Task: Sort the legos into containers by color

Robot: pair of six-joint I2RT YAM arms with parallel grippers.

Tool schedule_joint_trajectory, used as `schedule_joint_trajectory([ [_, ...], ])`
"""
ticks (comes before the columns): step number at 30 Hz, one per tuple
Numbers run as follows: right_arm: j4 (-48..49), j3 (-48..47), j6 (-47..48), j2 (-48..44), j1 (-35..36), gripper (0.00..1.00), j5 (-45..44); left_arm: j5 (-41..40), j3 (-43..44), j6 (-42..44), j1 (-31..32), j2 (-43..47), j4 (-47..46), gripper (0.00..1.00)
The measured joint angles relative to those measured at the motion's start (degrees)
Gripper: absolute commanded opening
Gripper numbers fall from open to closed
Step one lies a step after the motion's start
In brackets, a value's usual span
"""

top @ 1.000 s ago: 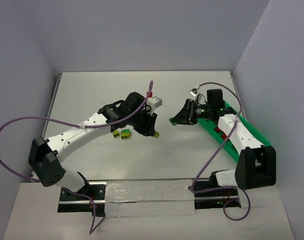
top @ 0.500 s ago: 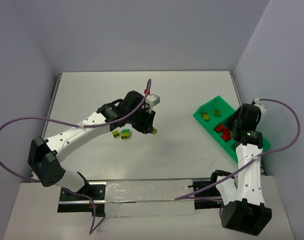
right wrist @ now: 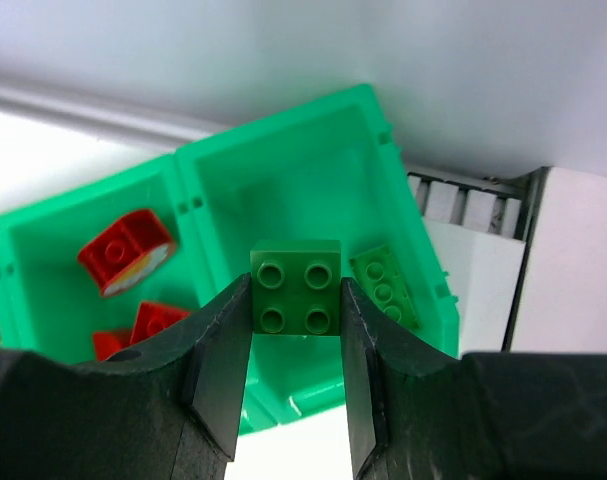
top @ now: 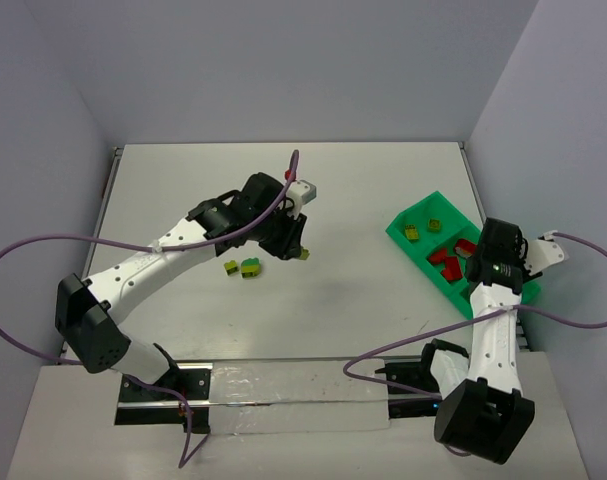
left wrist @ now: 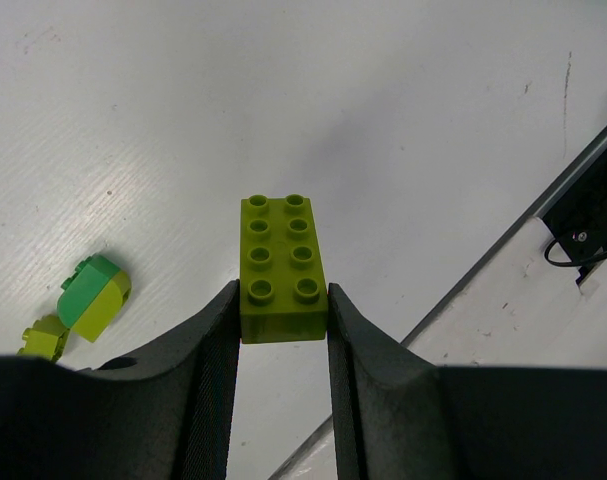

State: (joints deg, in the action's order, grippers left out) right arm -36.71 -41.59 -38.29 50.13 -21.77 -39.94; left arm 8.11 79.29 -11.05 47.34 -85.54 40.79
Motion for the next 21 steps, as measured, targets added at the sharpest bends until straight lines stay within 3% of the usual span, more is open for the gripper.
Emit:
schedule_joint_trajectory([
  [3,1.0,0.7,-1.2,0.7,0.0,0.17,-2.3,0.0,0.0,0.0,-0.2,0.0,0.4,0.00],
  [7,1.6,2.7,-2.3,1.3,0.0,0.57,-3.8,0.0,0.3,0.0,-0.2,-0.4,0.9,0.00],
  [9,1.9,3.3,-2.5,1.6,0.0,0.69,-4.4,0.0,0.9,0.0,-0.2,-1.0,1.0,0.00],
  [12,2.5,3.7,-2.6,1.7,-0.1,0.80,-5.0,-0.1,2.1,-0.1,-0.2,-1.9,1.1,0.00],
  [21,4.7,3.6,-0.4,1.7,-0.2,0.79,-3.0,0.1,5.2,-0.9,-0.2,-3.5,1.2,0.00],
])
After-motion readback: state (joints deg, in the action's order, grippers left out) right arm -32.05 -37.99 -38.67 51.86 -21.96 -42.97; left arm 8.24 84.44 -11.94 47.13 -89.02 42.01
